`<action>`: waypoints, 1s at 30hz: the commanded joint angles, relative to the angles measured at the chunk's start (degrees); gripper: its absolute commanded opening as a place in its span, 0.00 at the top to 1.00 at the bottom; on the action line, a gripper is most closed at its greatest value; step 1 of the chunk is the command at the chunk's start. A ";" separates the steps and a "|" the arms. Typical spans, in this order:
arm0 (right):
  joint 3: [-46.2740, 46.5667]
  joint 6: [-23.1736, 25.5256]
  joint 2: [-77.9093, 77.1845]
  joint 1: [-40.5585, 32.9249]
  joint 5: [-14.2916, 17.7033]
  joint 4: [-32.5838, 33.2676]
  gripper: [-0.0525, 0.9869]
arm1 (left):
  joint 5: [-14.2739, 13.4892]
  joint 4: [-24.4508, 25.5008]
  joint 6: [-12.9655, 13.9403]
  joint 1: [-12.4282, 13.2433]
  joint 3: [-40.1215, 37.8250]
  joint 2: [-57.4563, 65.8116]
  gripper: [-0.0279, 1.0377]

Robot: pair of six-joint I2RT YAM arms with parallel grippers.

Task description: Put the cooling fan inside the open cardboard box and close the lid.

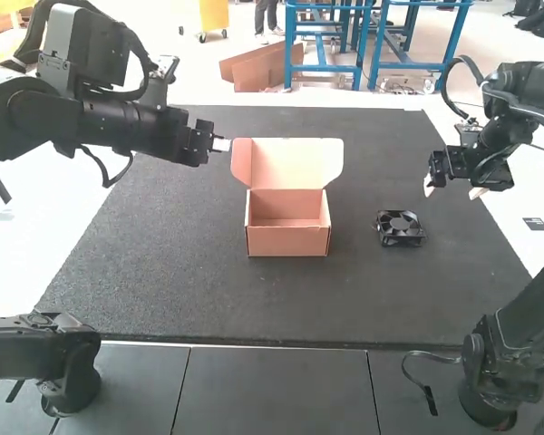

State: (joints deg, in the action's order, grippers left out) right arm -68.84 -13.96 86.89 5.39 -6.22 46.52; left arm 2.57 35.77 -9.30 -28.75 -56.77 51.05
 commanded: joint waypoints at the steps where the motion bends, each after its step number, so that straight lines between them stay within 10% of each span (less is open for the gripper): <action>1: 0.55 -0.11 1.70 0.41 0.15 -1.52 0.08 | 1.47 0.27 -0.63 -1.31 -1.67 -0.07 0.07; 30: -1.83 -0.11 20.16 0.68 3.93 -13.56 0.08 | 1.30 2.90 -0.54 -4.03 0.26 1.34 0.07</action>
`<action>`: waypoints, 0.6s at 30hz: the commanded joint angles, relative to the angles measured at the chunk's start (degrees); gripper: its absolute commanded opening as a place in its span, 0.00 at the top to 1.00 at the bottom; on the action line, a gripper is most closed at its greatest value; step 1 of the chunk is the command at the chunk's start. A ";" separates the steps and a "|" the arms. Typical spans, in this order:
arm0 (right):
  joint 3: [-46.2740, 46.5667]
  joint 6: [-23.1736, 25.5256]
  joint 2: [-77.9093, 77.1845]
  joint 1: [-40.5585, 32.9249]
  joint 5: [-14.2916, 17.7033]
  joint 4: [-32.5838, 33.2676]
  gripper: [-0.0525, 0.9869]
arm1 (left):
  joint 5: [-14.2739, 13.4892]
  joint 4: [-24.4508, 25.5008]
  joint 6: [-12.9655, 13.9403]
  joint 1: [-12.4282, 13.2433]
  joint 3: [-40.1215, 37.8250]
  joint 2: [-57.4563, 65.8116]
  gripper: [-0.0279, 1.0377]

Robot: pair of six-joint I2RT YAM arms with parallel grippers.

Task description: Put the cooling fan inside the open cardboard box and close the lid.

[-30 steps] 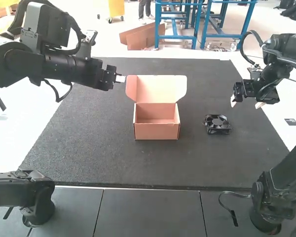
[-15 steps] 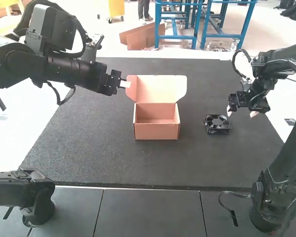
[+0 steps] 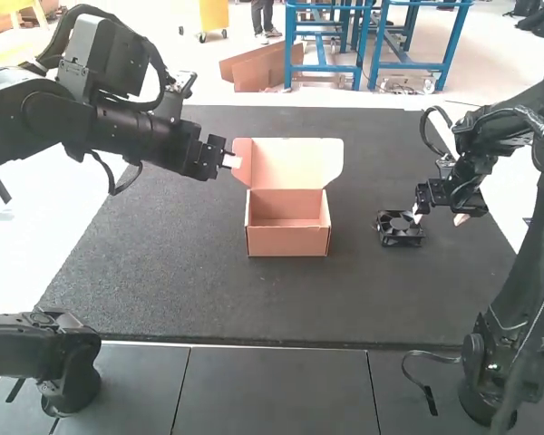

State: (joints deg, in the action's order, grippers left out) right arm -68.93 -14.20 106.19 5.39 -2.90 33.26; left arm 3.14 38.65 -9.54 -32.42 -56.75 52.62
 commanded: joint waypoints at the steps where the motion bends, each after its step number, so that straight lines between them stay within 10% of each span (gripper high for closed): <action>1: -1.91 0.31 1.30 0.68 0.61 -0.47 0.08 | 0.73 0.28 -0.30 -0.45 0.24 -0.24 0.07; 18: -4.29 1.36 6.66 0.33 0.61 -1.88 0.08 | 0.73 1.60 -0.39 -0.36 0.24 -0.24 0.07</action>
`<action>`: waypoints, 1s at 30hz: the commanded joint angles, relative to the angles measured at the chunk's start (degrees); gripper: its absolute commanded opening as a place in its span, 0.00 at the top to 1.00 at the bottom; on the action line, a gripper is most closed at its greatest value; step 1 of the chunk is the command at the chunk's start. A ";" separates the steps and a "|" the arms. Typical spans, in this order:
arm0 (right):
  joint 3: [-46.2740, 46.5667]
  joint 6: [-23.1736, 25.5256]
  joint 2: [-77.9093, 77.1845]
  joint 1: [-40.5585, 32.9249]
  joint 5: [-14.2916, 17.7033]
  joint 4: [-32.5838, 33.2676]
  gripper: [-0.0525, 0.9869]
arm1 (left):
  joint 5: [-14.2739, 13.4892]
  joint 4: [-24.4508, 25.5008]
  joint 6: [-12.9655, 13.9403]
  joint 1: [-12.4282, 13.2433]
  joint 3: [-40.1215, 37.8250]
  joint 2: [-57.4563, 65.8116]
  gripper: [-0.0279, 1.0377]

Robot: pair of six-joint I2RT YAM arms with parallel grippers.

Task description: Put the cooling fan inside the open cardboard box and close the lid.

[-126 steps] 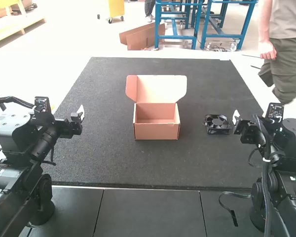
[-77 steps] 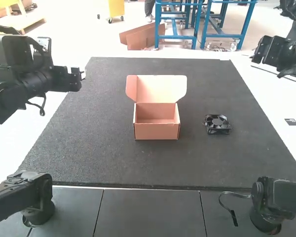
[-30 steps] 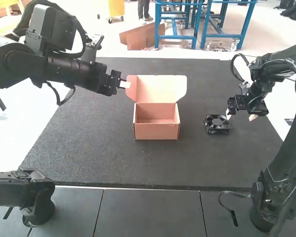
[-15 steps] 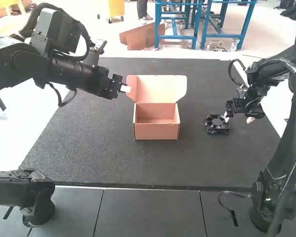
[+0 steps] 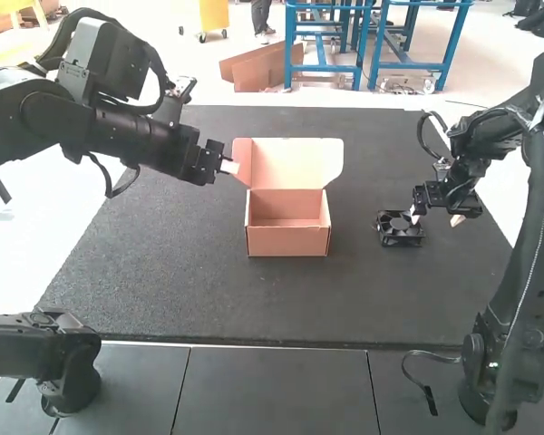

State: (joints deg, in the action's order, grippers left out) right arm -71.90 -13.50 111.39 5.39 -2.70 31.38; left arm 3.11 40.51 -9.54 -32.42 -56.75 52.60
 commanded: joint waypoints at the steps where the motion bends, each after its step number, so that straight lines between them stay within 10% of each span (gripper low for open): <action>1: -1.31 0.66 1.90 0.33 0.50 0.35 0.08 | 0.75 -0.26 -0.30 -0.45 0.15 -0.22 0.07; 12: -0.61 0.58 3.74 0.24 1.47 5.19 0.14 | 0.75 -0.61 -0.30 -0.36 0.41 -0.22 0.07; 23: 3.43 2.77 4.71 -0.03 -2.05 0.88 0.97 | 0.58 -0.79 -0.30 -0.09 0.41 -0.22 0.07; 30: 2.46 7.87 1.55 -0.99 -5.21 0.09 0.97 | -1.36 -0.70 0.05 -0.01 1.64 -0.22 0.07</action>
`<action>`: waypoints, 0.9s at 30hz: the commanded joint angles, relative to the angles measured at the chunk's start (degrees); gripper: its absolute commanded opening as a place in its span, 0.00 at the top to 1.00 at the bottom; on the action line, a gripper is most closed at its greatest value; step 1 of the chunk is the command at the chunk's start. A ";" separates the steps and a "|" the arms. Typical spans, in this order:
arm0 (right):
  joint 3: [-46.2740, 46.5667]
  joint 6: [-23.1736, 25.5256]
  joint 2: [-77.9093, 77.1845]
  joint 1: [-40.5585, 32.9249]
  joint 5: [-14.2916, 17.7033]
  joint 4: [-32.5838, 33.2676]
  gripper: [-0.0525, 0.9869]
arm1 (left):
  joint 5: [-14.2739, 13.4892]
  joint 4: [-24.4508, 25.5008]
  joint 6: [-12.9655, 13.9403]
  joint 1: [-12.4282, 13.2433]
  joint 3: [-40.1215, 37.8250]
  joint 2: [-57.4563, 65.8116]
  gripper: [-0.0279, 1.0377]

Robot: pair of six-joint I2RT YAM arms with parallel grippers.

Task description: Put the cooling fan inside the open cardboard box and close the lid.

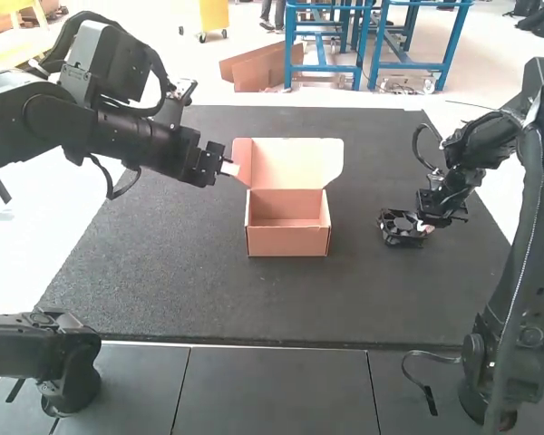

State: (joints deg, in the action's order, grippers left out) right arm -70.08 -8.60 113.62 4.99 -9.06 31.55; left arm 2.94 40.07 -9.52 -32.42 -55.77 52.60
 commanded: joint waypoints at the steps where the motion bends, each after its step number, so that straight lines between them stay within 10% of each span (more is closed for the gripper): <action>1: 0.56 3.24 -2.27 -0.51 1.15 0.18 0.97 | -2.15 -0.26 0.55 0.17 0.84 -0.22 0.07; 27: 0.30 24.16 -38.83 -16.42 -4.65 18.72 0.96 | -4.52 -3.16 1.61 12.56 3.74 1.10 0.07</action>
State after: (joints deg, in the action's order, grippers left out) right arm -68.90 10.98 76.44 -8.45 -11.99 49.80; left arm -1.10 37.28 -8.64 -21.63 -52.01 53.69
